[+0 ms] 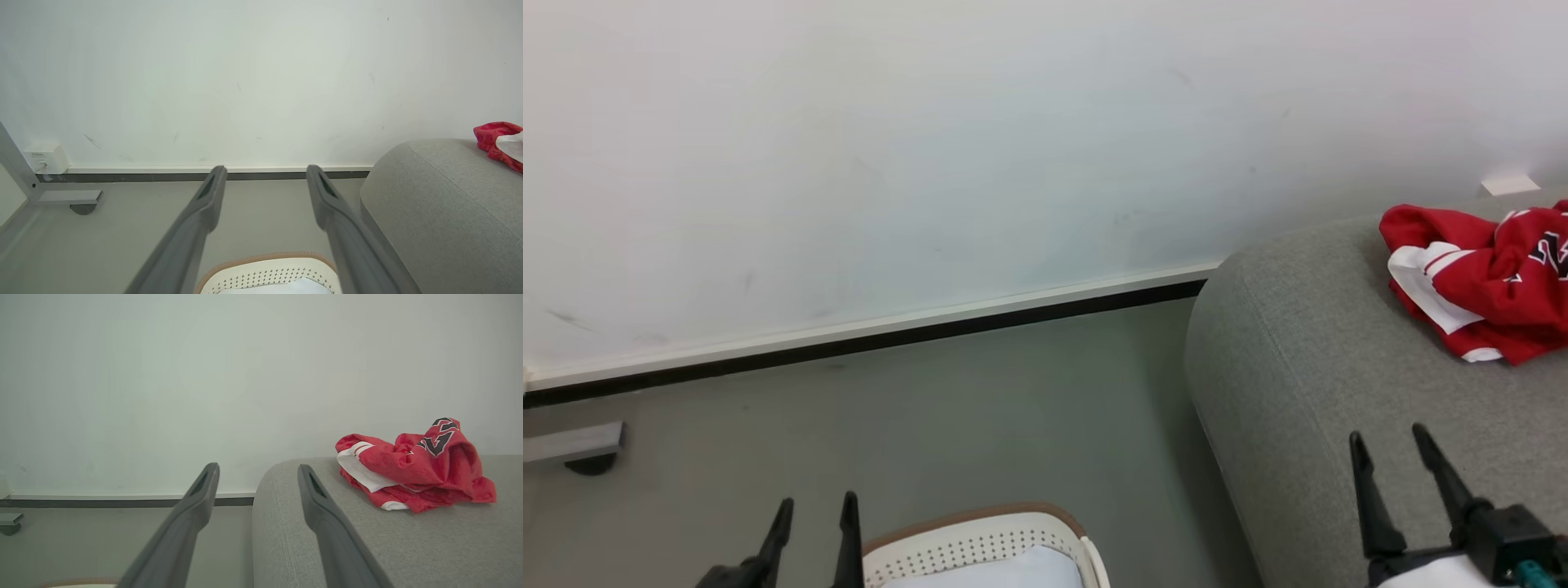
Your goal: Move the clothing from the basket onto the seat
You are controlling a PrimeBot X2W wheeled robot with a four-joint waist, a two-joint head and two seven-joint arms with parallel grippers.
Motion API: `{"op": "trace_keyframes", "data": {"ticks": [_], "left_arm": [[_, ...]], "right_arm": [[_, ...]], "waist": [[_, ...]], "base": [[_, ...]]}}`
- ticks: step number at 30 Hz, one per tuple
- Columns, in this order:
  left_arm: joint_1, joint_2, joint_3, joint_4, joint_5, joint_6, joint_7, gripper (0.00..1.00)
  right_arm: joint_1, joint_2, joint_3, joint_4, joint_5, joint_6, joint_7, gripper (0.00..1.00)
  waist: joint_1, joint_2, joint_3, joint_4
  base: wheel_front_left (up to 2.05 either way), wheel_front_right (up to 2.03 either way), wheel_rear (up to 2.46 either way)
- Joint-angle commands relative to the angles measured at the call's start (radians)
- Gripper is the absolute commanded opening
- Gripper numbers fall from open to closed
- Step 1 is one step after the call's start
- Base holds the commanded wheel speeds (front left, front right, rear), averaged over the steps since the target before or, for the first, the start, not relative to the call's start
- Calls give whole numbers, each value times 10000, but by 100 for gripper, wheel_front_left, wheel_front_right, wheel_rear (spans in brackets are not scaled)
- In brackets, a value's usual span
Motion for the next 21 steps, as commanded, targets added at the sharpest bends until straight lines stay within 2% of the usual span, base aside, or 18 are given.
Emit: {"op": "trace_keyframes", "data": {"ticks": [1,9,21], "left_arm": [[202,-58,114,-34,133,-80,-2,100],[476,-472,625,45,575,-503,-3,100],[654,-953,1122,178,1035,-806,-3,100]], "right_arm": [[262,49,50,52,-61,-26,2,100],[801,329,432,150,-160,-26,2,100],[745,399,882,531,120,-25,2,100]], "waist": [[3,0,-68,94],[3,0,-201,163],[3,0,-250,327]], "base": [[0,0,0],[0,0,0],[0,0,0]]}}
